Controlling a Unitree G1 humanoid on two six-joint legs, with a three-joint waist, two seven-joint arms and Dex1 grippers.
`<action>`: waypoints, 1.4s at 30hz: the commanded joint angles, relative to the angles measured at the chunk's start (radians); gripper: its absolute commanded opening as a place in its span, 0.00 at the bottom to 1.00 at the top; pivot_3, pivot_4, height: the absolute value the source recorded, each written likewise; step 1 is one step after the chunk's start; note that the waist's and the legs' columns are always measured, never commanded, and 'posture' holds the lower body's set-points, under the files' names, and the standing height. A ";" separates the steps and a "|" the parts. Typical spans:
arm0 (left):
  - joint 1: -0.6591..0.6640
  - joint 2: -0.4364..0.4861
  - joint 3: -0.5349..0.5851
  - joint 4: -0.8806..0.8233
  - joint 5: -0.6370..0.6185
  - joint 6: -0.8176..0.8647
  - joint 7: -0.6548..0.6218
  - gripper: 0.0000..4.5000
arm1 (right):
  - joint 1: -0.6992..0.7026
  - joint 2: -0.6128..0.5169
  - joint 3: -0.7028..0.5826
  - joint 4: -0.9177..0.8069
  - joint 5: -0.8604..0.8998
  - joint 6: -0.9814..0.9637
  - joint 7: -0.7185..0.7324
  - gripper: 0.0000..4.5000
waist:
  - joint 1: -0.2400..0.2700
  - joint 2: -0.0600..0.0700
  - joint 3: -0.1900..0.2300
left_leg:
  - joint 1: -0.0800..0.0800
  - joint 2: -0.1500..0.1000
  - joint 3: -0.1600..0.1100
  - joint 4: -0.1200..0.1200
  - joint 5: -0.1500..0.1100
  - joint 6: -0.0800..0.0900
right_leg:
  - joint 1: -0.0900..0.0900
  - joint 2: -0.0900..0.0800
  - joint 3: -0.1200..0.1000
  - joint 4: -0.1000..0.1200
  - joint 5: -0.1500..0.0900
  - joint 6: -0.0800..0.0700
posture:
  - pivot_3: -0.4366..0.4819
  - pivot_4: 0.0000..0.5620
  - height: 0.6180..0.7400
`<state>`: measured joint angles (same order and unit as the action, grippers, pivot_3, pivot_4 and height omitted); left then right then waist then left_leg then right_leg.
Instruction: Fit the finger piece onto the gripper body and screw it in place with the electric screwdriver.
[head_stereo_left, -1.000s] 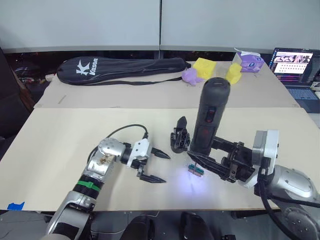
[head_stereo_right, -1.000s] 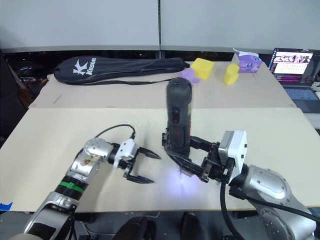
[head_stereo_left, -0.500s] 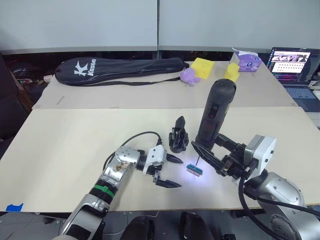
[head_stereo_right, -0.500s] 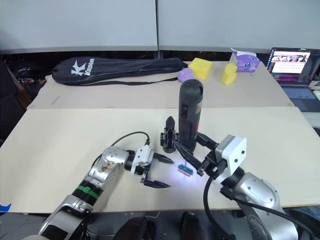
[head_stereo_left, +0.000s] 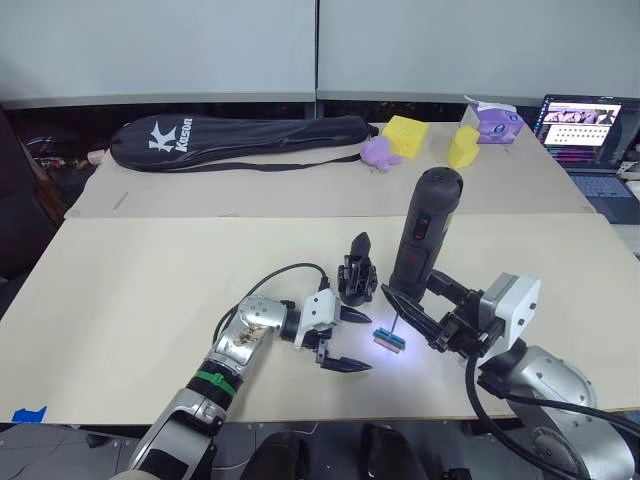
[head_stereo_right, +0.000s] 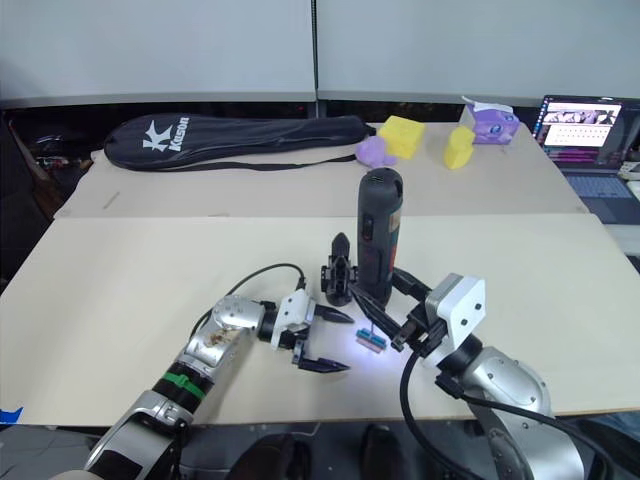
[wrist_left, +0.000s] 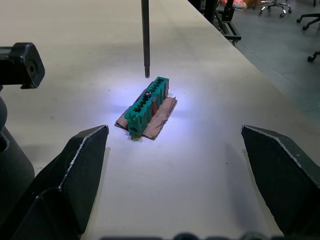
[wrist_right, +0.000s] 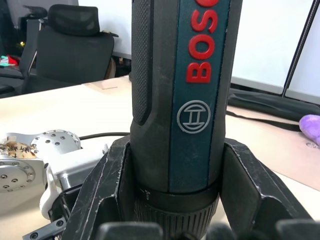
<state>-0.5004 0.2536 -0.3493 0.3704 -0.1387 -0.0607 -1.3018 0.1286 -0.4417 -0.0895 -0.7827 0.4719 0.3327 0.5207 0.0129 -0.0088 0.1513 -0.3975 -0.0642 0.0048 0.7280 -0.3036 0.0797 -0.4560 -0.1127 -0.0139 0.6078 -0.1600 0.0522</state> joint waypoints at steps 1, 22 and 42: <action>-0.019 -0.004 0.001 -0.002 -0.003 -0.013 0.004 1.00 | -0.018 0.011 -0.009 -0.021 0.000 -0.060 0.002 0.43 | 0.000 0.000 0.000 | 0.000 0.000 0.000 0.000 0.000 0.000 | 0.000 0.000 0.000 0.000 0.000 0.000 | 0.48 0.27 0.86; -0.036 -0.010 0.004 0.018 -0.005 -0.023 0.008 1.00 | -0.032 0.012 0.015 -0.023 0.023 -0.044 -0.008 0.43 | 0.000 0.000 0.000 | 0.000 0.000 0.000 0.000 0.000 0.000 | 0.000 0.000 0.000 0.000 0.000 0.000 | 0.48 0.27 0.86; -0.049 -0.018 0.005 0.039 -0.004 -0.038 0.008 1.00 | -0.046 -0.018 0.002 -0.046 0.048 -0.005 -0.028 0.43 | 0.000 0.000 0.000 | 0.000 0.000 0.000 0.000 0.000 0.000 | 0.000 0.000 0.000 0.001 0.000 0.000 | 0.48 0.27 0.86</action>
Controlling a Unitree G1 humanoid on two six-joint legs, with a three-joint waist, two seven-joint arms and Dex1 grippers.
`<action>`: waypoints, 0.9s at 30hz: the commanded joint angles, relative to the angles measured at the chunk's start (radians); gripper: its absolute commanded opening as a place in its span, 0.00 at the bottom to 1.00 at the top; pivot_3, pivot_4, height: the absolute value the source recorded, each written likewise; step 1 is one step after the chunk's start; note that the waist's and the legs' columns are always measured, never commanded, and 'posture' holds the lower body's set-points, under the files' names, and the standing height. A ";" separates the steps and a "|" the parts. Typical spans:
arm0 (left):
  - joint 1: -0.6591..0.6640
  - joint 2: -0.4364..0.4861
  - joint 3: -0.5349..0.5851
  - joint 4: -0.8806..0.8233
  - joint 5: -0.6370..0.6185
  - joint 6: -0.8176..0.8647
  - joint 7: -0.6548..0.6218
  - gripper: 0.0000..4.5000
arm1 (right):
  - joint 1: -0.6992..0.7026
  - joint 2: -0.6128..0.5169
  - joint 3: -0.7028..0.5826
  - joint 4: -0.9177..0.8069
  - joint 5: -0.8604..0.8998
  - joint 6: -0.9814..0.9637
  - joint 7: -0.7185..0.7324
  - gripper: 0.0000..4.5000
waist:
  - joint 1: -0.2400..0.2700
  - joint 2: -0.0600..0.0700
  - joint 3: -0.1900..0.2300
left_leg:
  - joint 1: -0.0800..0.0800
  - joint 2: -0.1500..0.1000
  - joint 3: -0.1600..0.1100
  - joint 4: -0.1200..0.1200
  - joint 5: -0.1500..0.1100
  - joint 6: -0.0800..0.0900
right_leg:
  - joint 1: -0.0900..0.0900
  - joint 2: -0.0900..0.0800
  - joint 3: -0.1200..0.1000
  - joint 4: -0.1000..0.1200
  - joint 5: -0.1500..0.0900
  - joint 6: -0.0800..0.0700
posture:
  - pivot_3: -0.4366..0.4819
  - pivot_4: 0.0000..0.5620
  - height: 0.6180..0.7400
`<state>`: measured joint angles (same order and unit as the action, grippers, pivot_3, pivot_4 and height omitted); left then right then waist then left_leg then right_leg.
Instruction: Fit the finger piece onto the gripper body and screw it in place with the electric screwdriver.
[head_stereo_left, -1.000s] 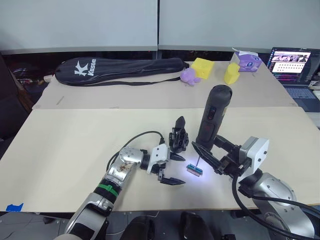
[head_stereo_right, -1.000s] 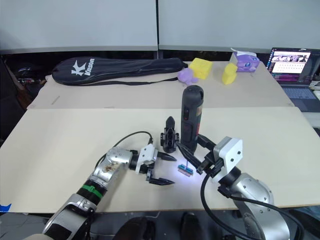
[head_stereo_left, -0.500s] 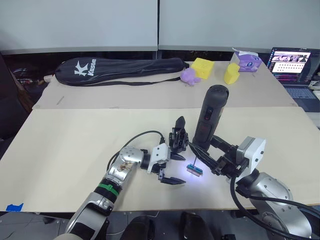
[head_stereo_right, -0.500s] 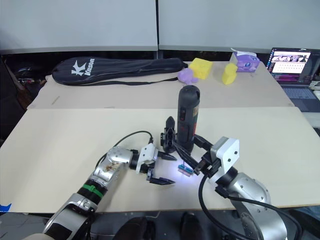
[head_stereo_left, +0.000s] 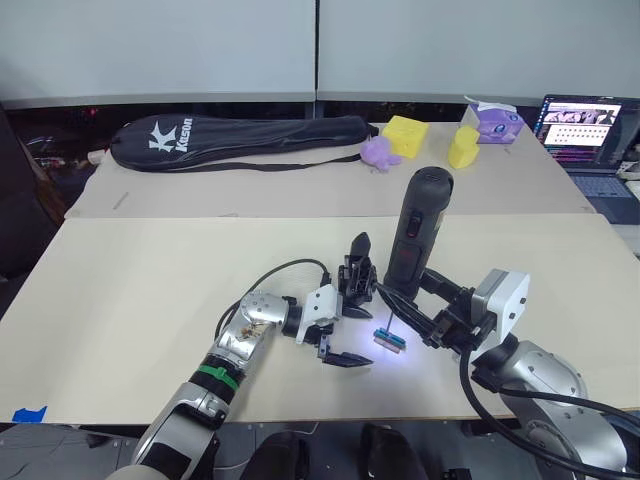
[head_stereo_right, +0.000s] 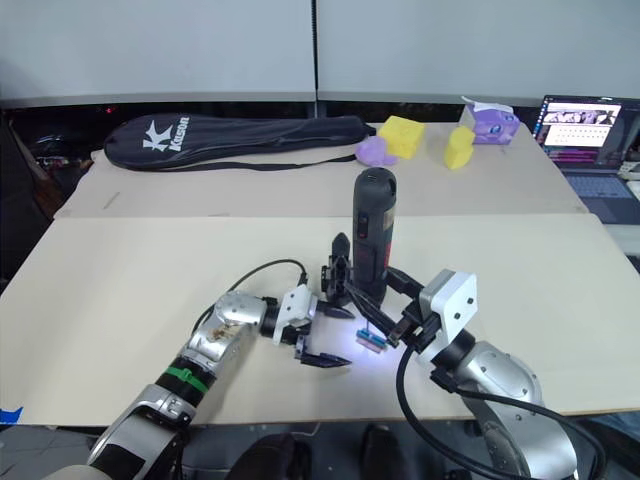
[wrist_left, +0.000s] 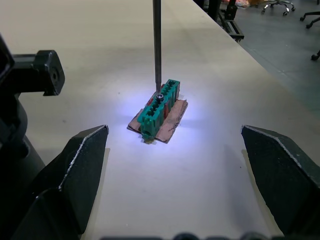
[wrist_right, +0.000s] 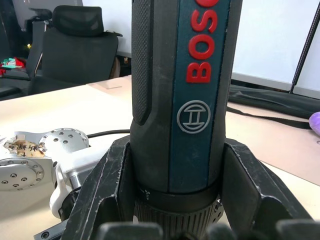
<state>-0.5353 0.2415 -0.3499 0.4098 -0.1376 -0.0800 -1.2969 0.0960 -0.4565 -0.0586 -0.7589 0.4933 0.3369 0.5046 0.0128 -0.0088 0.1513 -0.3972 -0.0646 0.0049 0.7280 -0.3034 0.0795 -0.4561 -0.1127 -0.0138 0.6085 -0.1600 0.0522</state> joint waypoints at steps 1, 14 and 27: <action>-0.015 -0.006 0.006 0.002 -0.005 -0.020 0.003 1.00 | -0.013 -0.005 -0.029 -0.070 0.027 -0.009 -0.013 0.43 | 0.000 0.000 0.000 | 0.000 0.000 0.000 0.000 0.000 0.000 | 0.000 0.000 0.000 0.000 0.000 0.000 | 0.48 0.27 0.86; -0.014 -0.009 0.006 0.011 -0.004 -0.031 0.003 1.00 | -0.006 -0.018 -0.028 -0.077 0.027 -0.010 -0.021 0.43 | 0.000 0.000 0.000 | 0.000 0.000 0.000 0.000 0.000 0.000 | 0.000 0.000 0.000 0.000 0.000 0.000 | 0.48 0.27 0.86; -0.013 -0.013 0.004 0.012 -0.003 -0.035 0.010 1.00 | 0.007 -0.021 -0.025 -0.080 0.028 -0.013 -0.027 0.43 | 0.000 0.000 0.000 | 0.000 0.000 0.000 0.000 0.000 0.000 | 0.000 0.000 0.000 0.000 0.000 0.000 | 0.48 0.27 0.86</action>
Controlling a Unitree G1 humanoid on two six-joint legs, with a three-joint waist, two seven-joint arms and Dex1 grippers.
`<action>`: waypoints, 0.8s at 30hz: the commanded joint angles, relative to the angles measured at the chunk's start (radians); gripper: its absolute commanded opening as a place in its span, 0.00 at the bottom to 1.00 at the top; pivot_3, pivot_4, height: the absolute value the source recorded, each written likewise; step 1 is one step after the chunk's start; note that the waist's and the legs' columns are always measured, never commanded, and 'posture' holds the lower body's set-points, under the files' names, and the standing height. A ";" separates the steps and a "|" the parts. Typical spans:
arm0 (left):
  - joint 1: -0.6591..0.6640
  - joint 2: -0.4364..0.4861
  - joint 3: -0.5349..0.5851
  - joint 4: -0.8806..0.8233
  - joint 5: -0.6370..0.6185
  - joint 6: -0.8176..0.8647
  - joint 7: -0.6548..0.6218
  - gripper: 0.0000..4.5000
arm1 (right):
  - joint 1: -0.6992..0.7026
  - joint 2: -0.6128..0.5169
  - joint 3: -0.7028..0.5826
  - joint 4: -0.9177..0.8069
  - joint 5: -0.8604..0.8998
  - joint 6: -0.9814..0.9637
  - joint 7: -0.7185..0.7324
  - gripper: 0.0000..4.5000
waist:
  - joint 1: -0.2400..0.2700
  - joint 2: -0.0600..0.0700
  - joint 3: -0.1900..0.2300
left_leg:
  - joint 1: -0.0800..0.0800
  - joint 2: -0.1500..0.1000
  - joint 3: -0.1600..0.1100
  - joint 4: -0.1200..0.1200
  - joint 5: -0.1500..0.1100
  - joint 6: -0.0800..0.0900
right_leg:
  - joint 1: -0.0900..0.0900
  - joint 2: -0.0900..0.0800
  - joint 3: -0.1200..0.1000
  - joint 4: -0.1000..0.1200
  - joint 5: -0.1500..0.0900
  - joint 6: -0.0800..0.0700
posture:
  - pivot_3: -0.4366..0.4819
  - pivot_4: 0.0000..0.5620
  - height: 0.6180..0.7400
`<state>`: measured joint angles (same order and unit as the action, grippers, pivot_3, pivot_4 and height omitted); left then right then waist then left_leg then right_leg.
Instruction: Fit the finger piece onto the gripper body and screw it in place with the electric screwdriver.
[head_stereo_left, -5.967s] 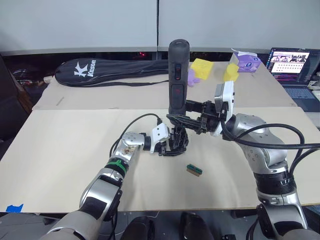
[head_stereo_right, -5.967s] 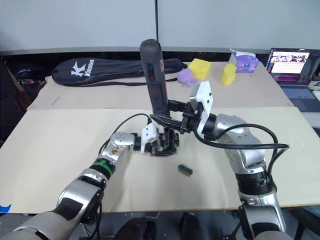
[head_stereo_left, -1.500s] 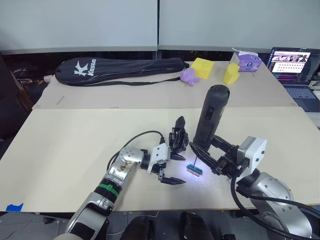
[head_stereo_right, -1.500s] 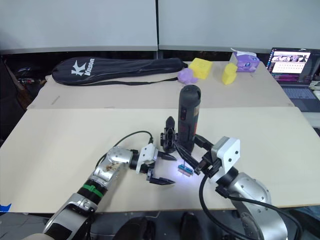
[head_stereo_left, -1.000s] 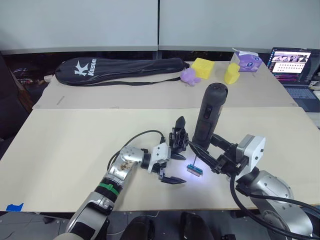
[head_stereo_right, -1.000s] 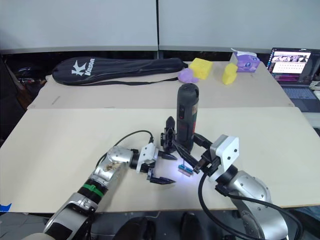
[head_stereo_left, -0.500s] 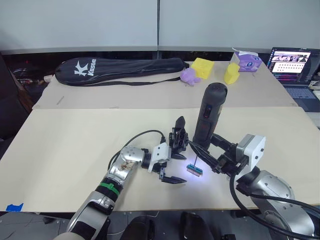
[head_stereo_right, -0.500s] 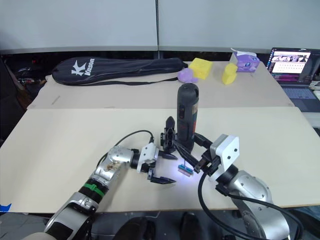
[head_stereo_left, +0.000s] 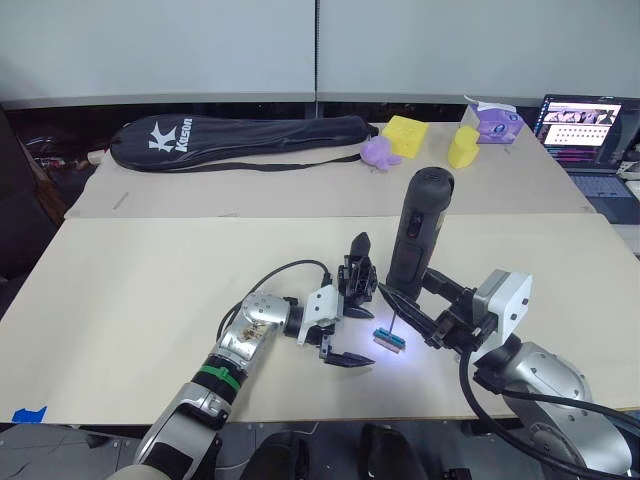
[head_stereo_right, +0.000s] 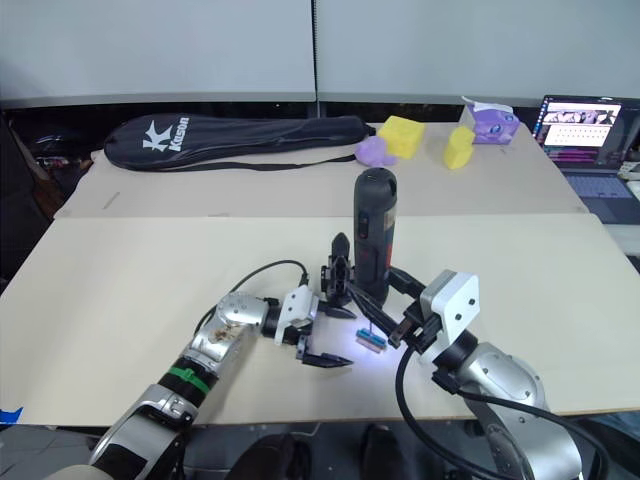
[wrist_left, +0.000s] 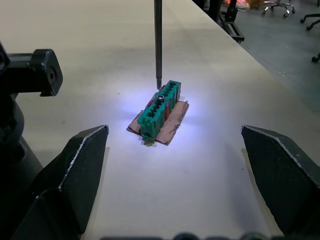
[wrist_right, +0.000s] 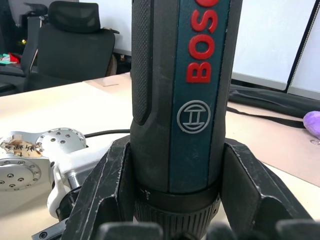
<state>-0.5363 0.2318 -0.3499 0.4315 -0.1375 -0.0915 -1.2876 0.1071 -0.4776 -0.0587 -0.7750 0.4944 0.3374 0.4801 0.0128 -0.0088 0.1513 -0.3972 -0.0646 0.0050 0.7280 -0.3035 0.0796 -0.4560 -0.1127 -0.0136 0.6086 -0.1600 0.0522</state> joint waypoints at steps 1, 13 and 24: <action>-0.013 -0.003 0.004 -0.008 -0.002 -0.024 0.001 1.00 | -0.004 0.000 -0.025 -0.064 0.026 -0.013 -0.003 0.43 | 0.000 0.000 0.000 | 0.000 0.000 0.000 0.000 0.000 0.000 | 0.000 0.000 0.000 0.000 0.000 0.000 | 0.48 0.27 0.86; -0.015 -0.005 0.005 -0.007 -0.003 -0.025 0.003 1.00 | 0.000 0.005 -0.016 -0.054 0.018 -0.018 -0.003 0.43 | 0.000 0.000 0.000 | 0.000 0.000 0.000 0.000 0.000 0.000 | 0.000 0.000 0.000 0.000 0.000 0.000 | 0.48 0.27 0.86; -0.015 -0.002 0.007 -0.009 -0.003 -0.024 0.004 1.00 | 0.003 0.007 -0.012 -0.041 0.009 -0.029 0.002 0.43 | 0.000 0.000 0.000 | 0.000 0.000 0.000 0.000 0.000 0.000 | 0.000 0.000 0.000 0.000 0.000 0.000 | 0.48 0.27 0.86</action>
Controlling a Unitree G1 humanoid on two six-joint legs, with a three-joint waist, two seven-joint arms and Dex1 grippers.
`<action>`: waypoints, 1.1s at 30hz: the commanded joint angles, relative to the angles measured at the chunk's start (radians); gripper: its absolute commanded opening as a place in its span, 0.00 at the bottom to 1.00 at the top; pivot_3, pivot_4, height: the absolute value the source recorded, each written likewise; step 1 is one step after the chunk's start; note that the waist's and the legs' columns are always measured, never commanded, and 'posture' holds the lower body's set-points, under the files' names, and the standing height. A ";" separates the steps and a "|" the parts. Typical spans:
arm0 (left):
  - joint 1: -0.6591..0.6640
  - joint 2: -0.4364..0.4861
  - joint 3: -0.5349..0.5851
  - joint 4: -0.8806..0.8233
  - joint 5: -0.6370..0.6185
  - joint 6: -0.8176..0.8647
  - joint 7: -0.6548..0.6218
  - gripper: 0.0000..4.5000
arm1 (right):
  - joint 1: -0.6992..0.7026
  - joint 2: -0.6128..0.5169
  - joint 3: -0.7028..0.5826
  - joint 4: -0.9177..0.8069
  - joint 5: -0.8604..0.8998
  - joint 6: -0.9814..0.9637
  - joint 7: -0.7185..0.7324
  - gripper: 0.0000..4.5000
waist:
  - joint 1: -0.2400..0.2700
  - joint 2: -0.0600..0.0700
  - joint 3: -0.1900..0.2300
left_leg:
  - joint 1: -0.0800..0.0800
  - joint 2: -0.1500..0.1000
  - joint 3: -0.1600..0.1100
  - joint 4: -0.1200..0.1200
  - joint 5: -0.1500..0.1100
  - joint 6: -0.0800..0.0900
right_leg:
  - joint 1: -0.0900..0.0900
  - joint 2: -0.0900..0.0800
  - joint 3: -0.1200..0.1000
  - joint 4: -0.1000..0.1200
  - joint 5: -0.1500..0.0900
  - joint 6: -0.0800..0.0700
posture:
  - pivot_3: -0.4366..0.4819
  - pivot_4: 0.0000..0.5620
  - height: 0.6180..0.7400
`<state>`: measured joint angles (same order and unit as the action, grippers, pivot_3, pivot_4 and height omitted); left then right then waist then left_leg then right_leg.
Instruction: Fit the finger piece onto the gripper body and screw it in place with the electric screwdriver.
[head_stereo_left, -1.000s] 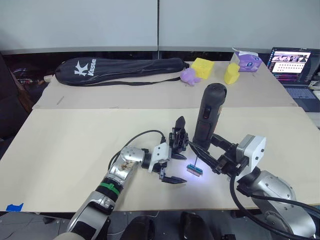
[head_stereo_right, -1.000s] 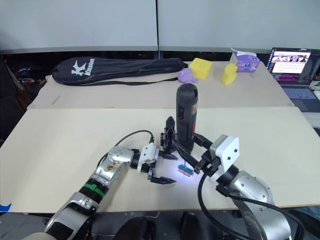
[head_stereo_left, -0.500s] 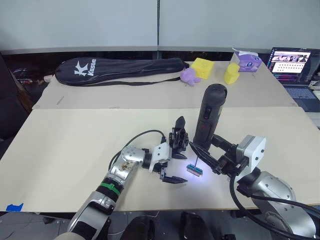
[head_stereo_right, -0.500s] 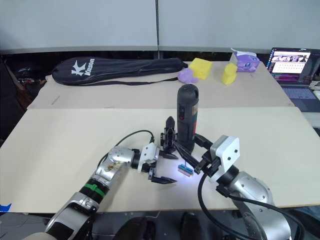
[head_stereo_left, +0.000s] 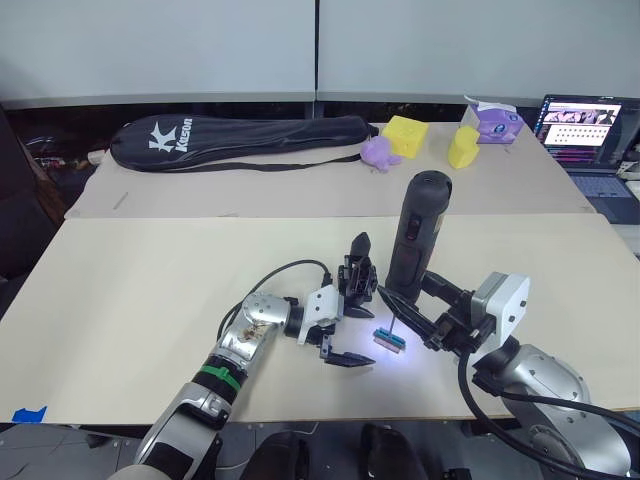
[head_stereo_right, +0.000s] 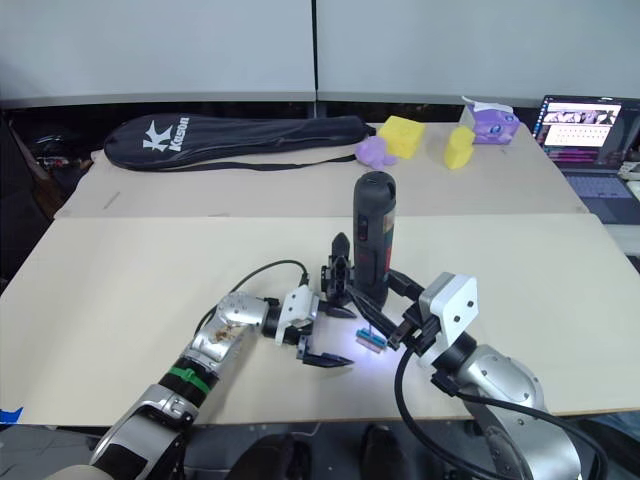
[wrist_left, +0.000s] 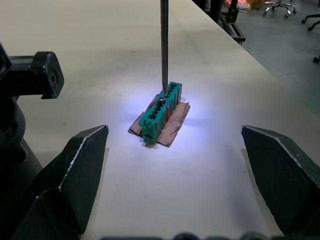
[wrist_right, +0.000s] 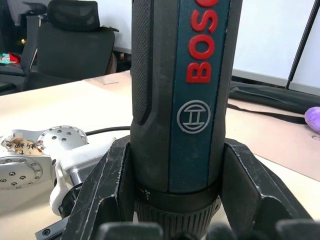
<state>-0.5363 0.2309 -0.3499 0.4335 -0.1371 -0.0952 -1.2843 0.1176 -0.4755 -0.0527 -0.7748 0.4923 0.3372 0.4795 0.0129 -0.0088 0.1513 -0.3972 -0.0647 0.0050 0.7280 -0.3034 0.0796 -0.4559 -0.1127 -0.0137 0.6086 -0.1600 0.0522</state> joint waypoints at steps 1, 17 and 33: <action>-0.015 0.000 0.007 -0.011 -0.004 -0.020 0.001 1.00 | -0.008 0.004 -0.019 -0.040 0.011 -0.029 0.004 0.43 | 0.000 0.000 0.000 | 0.000 0.000 0.000 0.000 0.000 0.000 | 0.000 0.000 0.000 0.000 0.000 0.000 | 0.48 0.27 0.86; -0.021 0.000 0.009 -0.008 -0.004 -0.017 0.002 1.00 | -0.012 0.004 -0.025 -0.008 0.005 -0.048 0.028 0.43 | 0.000 0.000 0.000 | 0.000 0.000 0.000 0.000 0.000 0.000 | 0.000 0.000 0.000 0.000 0.000 0.000 | 0.48 0.27 0.86; -0.027 -0.001 0.009 0.001 -0.003 -0.021 0.006 1.00 | -0.002 0.013 -0.026 -0.005 0.043 -0.031 0.039 0.43 | 0.000 0.000 0.000 | 0.000 0.000 0.000 0.000 0.000 0.000 | 0.000 0.000 0.000 0.000 0.000 0.000 | 0.48 0.27 0.86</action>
<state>-0.5473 0.2315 -0.3496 0.4448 -0.1371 -0.0952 -1.2782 0.1204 -0.4699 -0.0539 -0.7361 0.4979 0.3190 0.5199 0.0129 -0.0088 0.1513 -0.3971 -0.0647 0.0050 0.7280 -0.3034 0.0796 -0.4559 -0.1126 -0.0138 0.6088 -0.1600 0.0522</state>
